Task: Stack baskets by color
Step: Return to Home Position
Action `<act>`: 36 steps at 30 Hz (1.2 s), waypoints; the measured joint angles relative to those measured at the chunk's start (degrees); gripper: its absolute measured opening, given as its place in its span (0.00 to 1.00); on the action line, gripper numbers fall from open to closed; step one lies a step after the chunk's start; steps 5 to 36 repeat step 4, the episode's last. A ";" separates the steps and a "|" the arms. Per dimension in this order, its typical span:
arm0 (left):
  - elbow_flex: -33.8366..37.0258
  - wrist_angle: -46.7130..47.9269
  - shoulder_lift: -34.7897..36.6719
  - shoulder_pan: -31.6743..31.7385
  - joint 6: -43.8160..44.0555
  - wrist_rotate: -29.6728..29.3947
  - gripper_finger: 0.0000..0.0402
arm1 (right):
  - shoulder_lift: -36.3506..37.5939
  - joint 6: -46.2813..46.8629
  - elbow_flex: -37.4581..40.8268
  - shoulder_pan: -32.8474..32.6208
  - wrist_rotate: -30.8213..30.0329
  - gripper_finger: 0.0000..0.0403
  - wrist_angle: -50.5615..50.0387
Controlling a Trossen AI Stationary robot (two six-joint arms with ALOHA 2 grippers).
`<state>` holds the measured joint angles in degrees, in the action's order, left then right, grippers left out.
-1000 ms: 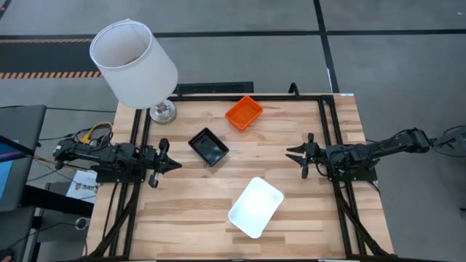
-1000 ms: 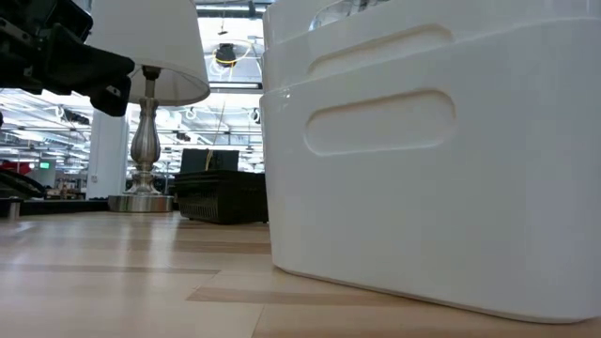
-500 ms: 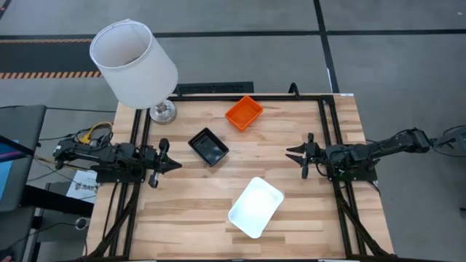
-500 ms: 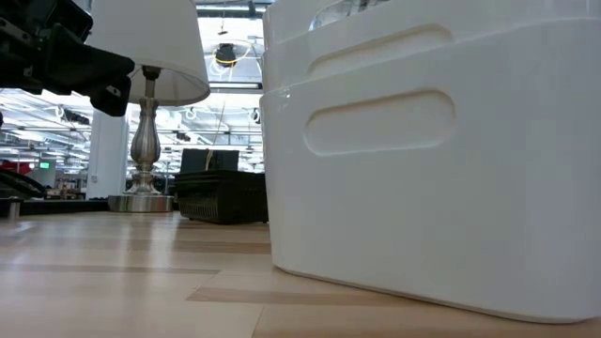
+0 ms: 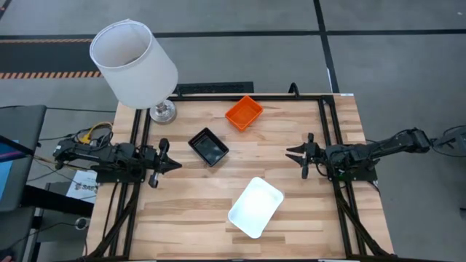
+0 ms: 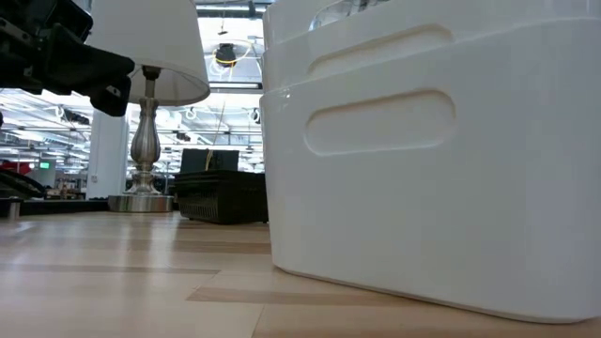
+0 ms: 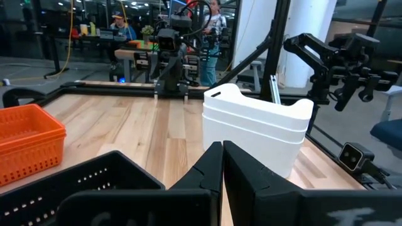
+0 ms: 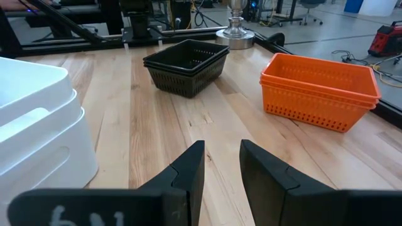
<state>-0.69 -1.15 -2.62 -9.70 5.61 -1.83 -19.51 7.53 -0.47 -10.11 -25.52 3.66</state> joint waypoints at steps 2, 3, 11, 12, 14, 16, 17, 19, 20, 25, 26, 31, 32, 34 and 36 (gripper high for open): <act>0.00 0.00 0.01 -0.01 0.00 -0.01 0.00 | 0.02 0.02 0.00 0.00 0.00 0.31 0.00; 0.00 0.00 0.01 -0.01 0.00 0.01 0.00 | 0.00 0.00 0.00 0.00 0.00 0.31 0.01; 0.00 0.00 -0.01 -0.01 -0.02 -0.01 0.00 | 0.01 0.01 0.00 0.00 0.00 0.31 0.00; 0.00 0.00 -0.01 -0.01 -0.02 -0.01 0.00 | 0.01 0.01 0.00 0.00 0.00 0.31 0.00; 0.00 0.00 -0.01 -0.01 -0.02 -0.01 0.00 | 0.01 0.01 0.00 0.00 0.00 0.31 0.00; 0.00 0.00 -0.01 -0.01 -0.02 -0.01 0.00 | 0.01 0.01 0.00 0.00 0.00 0.31 0.00; 0.00 0.00 -0.01 -0.01 -0.02 -0.01 0.00 | 0.01 0.01 0.00 0.00 0.00 0.31 0.00; 0.00 0.00 -0.01 -0.01 -0.02 -0.01 0.00 | 0.01 0.01 0.00 0.00 0.00 0.31 0.00; 0.00 0.00 -0.01 -0.01 -0.02 -0.01 0.00 | 0.01 0.01 0.00 0.00 0.00 0.31 0.00; 0.00 0.00 -0.01 -0.01 -0.02 -0.01 0.00 | 0.01 0.01 0.00 0.00 0.00 0.31 0.00; 0.00 0.00 -0.01 -0.01 -0.02 -0.01 0.00 | 0.01 0.01 0.00 0.00 0.00 0.31 0.00; 0.00 0.00 -0.01 -0.01 -0.02 -0.01 0.00 | 0.01 0.01 0.00 0.00 0.00 0.31 0.00; 0.00 0.00 -0.01 -0.01 -0.02 -0.01 0.00 | 0.01 0.01 0.00 0.00 0.00 0.31 0.00; 0.00 0.00 -0.01 -0.01 -0.02 -0.01 0.00 | 0.01 0.01 0.00 0.00 0.00 0.31 0.00; 0.00 0.00 -0.01 -0.01 -0.02 -0.01 0.00 | 0.01 0.01 0.00 0.00 0.00 0.31 0.00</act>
